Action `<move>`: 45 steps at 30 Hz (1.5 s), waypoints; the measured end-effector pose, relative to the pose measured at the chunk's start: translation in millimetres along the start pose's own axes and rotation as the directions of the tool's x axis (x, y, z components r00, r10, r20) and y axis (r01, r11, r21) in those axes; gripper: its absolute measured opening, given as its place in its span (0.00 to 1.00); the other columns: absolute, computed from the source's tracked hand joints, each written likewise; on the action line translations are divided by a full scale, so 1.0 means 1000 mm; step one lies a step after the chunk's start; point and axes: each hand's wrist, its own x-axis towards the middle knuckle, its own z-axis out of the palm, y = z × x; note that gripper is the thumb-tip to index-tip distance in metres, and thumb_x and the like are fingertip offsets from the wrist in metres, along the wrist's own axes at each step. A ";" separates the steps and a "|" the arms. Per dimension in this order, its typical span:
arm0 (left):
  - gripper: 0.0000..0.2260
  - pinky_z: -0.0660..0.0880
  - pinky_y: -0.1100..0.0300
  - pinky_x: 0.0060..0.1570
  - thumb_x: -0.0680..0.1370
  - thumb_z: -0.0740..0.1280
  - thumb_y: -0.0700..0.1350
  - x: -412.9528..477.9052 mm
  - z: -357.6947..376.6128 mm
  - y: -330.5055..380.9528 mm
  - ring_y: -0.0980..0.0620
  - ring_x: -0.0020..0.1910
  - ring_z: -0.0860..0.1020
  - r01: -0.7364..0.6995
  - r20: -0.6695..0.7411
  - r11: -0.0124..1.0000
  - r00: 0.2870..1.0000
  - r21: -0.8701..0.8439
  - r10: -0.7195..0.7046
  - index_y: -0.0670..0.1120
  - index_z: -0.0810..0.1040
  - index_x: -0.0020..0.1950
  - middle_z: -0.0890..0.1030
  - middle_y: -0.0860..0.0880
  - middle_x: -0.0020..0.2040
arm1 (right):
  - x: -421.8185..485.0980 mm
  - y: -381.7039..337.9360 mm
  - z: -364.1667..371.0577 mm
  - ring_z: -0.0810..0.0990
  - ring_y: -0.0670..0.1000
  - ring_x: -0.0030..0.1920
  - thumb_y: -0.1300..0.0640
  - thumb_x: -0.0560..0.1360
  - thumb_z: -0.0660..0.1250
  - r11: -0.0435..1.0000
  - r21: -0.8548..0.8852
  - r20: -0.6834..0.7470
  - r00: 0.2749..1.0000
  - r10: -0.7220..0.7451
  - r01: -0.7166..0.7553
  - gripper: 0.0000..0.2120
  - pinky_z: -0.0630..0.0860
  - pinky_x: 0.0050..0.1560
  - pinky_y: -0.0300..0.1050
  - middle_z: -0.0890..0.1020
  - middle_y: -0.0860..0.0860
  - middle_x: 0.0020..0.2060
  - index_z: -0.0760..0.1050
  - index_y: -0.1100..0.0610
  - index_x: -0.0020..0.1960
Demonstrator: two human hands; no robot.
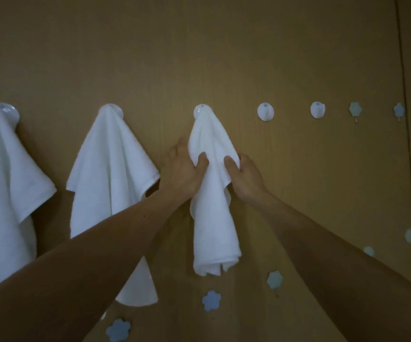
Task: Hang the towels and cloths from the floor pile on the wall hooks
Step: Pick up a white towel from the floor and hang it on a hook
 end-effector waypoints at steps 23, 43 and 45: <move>0.28 0.56 0.44 0.68 0.76 0.56 0.58 -0.367 0.017 -0.018 0.44 0.72 0.59 -0.282 0.721 0.958 0.653 -0.053 0.232 0.49 0.61 0.75 0.62 0.45 0.75 | -0.447 -0.009 -0.064 0.58 0.58 0.74 0.42 0.81 0.54 0.443 -0.796 -0.041 0.767 0.641 -0.412 0.29 0.57 0.73 0.51 0.61 0.56 0.74 0.57 0.54 0.77; 0.29 0.56 0.48 0.71 0.79 0.57 0.56 -0.716 0.091 0.178 0.45 0.74 0.55 -0.275 0.878 0.850 -0.313 -0.450 0.363 0.49 0.53 0.78 0.55 0.46 0.77 | -0.833 0.015 -0.250 0.59 0.61 0.72 0.45 0.78 0.61 -0.185 -0.570 -0.392 0.068 0.917 -0.800 0.26 0.61 0.71 0.55 0.63 0.58 0.73 0.65 0.51 0.74; 0.29 0.57 0.49 0.71 0.79 0.57 0.56 -0.743 0.101 0.200 0.45 0.74 0.56 -0.270 0.867 0.845 -0.341 -0.461 0.363 0.49 0.53 0.78 0.56 0.46 0.77 | -0.860 0.022 -0.263 0.59 0.62 0.71 0.45 0.78 0.61 -0.206 -0.532 -0.378 0.013 0.926 -0.821 0.26 0.61 0.71 0.55 0.63 0.58 0.72 0.64 0.51 0.74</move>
